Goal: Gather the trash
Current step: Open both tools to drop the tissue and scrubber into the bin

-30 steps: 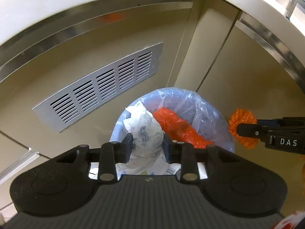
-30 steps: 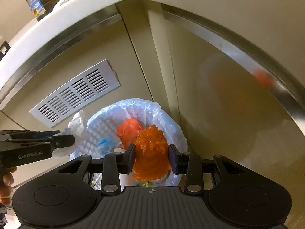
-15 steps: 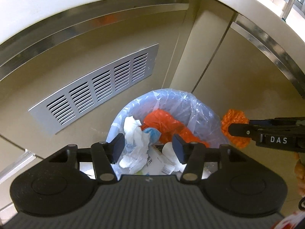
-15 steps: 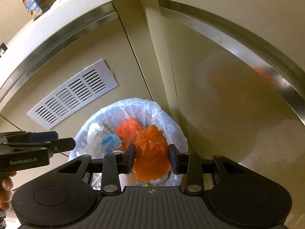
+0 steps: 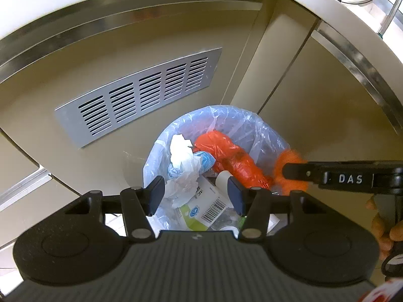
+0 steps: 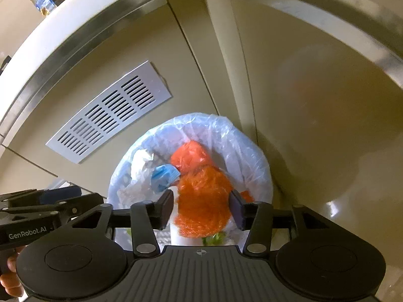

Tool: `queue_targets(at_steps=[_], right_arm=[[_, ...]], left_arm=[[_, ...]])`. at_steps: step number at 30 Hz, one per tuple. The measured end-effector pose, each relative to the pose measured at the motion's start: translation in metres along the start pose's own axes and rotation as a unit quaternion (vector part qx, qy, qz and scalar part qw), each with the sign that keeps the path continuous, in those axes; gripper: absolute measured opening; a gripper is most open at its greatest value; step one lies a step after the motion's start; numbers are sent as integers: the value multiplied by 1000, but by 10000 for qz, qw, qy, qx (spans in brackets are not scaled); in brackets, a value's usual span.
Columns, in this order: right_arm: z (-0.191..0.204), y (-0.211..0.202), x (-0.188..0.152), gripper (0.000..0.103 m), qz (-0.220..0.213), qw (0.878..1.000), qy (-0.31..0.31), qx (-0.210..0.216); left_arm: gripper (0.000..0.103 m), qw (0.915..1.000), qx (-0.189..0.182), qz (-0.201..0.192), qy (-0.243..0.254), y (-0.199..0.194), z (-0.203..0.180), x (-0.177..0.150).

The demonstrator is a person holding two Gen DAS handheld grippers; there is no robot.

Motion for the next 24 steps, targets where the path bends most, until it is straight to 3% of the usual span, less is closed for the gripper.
queue_targets(at_steps=[13,20,22,23,24], right_arm=[[0,0,-7,57,84,9999,-22,-88],[-9,-3,-15,56,-42,9989,-174,-425],[-13,0,-16,41,-46,9987,-193,-476],[-15,2,-17,27,-28,9986,-220,-470],[-17,6,-18,22,9,9985,-231,-504]], left_arm=[[52,10000,1,-4,-35,-5,3,0],[51,10000,-11,2,-44,-6,6,-5],[51,10000,8,14,-50,-5,9,-6],[50,10000,19,24,-55,-5,10,-8],[50,10000,32,41,-65,-4,11,-9]])
Point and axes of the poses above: each gripper's, at about its wrist camera, not at the fingertips, and y roughly the way its jaws point, z to its left, x to its top, the point moved 7 cm from there along y, roughly the way its jaws point, and after that the axes turned 4 degrees about -y, right-handed, at the moved point
